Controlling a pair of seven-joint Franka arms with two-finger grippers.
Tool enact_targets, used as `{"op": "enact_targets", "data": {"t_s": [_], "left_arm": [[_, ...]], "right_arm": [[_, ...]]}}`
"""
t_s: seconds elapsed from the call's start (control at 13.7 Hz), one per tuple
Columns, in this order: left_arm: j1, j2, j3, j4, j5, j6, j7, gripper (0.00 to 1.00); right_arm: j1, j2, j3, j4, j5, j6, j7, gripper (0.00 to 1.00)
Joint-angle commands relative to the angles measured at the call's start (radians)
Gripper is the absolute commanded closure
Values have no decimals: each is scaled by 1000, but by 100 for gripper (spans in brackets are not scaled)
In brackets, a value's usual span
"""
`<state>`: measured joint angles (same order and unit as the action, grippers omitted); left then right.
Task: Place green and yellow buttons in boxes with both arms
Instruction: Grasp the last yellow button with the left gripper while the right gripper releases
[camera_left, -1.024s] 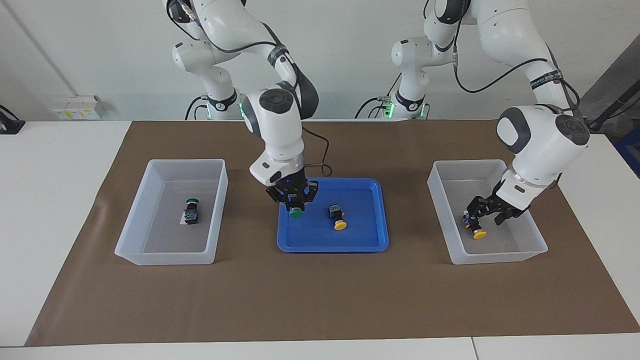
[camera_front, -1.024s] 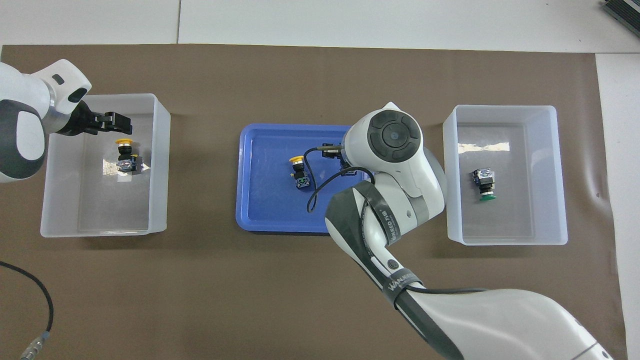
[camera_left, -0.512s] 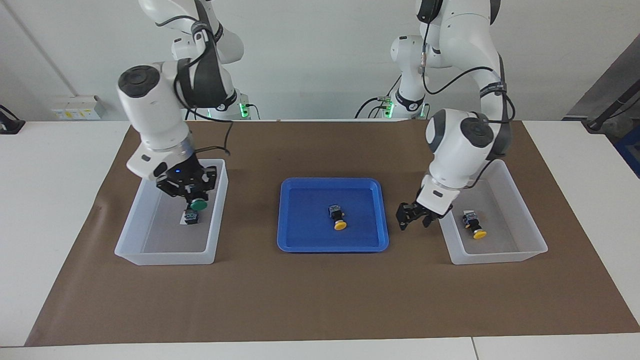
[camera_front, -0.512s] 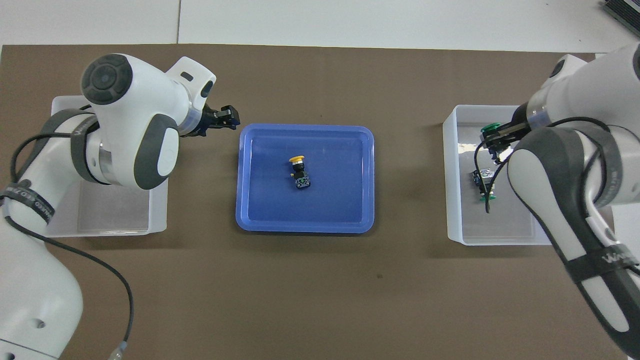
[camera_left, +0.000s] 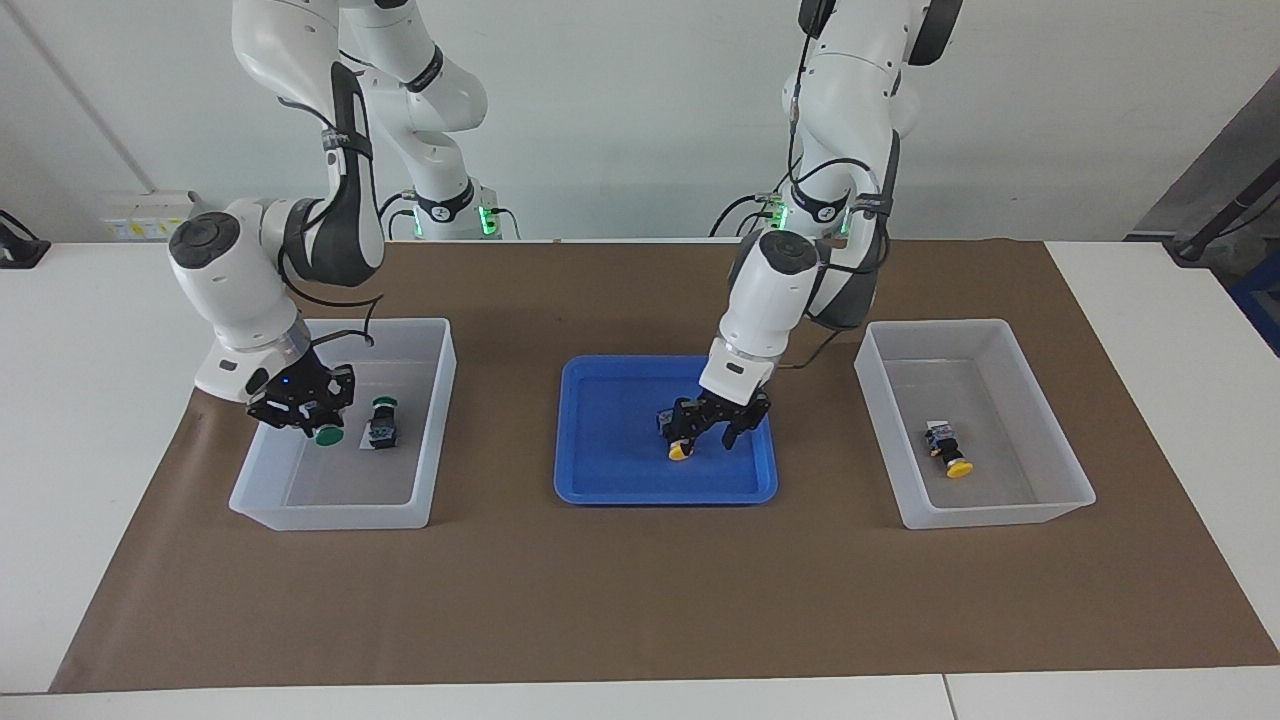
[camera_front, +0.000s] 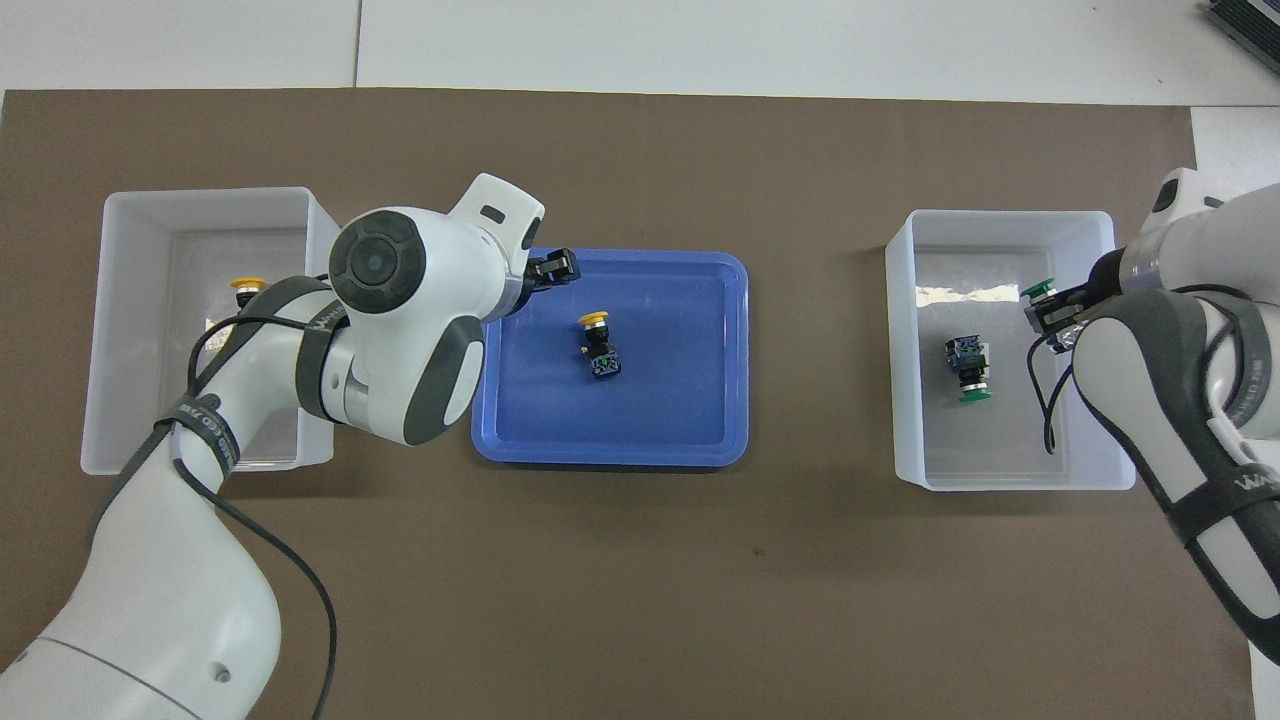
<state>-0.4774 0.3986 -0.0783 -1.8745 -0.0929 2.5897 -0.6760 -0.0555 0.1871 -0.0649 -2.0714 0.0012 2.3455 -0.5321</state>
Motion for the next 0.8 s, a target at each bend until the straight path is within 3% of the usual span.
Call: {"op": "enact_targets", "data": {"t_s": [0.0,0.15,0.22,0.29,0.51,0.73], "left_arm": [[-41,-3,18,-23,-15,36,-22,31],[-56,-3,18,-41,-15,50,-17,38],[-56,-3,18,-57,-15,70,-10,42],[-56,-3,18,-63,-15,87,-8,47],[-55,22,18,-66,-15,114,-4,52],[-50,23,20,-69,-15,121,-5,69]], "right_arm": [[-26,8,14,-47,-4,73,-17,69],[-17,25,16,-49,-4,106,-3,52],[-12,29,16,-49,-4,113,4,37],[-12,31,16,-49,-4,118,12,0],[-9,22,19,-29,-4,112,26,0],[34,-12,22,31,-4,61,170,0]]}}
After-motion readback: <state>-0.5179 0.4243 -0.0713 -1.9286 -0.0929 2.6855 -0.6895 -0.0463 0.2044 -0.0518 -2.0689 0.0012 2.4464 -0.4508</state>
